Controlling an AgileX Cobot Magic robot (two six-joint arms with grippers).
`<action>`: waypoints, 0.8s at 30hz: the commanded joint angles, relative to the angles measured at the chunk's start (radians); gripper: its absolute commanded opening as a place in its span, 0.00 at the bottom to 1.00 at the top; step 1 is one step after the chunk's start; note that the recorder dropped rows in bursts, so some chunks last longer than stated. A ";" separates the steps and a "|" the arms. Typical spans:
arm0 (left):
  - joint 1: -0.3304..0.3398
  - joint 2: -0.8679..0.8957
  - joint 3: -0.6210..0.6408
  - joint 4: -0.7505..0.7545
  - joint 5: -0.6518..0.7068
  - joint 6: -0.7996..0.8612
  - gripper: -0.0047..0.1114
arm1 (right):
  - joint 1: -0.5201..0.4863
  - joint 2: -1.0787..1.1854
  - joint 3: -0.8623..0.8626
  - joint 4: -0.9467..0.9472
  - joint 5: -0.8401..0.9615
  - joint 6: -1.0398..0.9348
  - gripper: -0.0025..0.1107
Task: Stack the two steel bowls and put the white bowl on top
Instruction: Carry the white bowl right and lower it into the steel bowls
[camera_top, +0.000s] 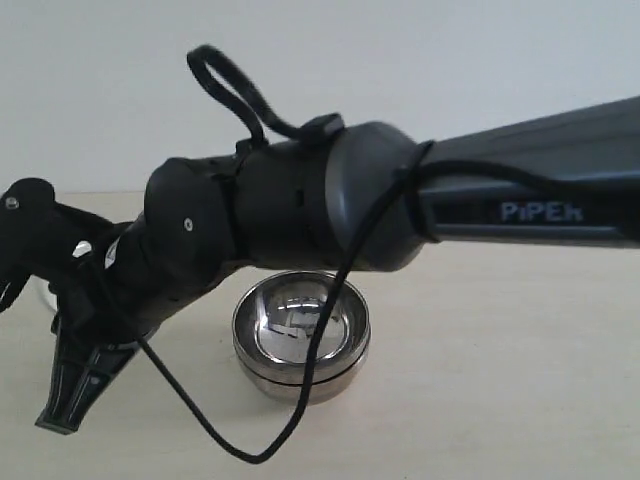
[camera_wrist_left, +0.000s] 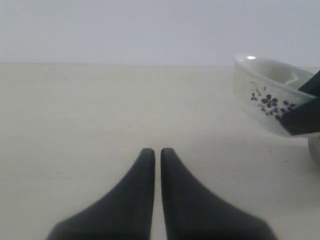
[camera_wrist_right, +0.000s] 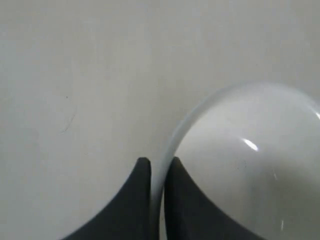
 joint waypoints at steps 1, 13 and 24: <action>-0.005 -0.003 0.003 0.000 -0.008 -0.005 0.07 | -0.030 -0.070 -0.007 -0.325 0.103 0.353 0.02; -0.005 -0.003 0.003 0.000 -0.008 -0.005 0.07 | -0.168 -0.080 0.120 -0.522 0.230 0.682 0.02; -0.005 -0.003 0.003 0.000 -0.008 -0.005 0.07 | -0.168 -0.078 0.196 -0.464 0.115 0.689 0.02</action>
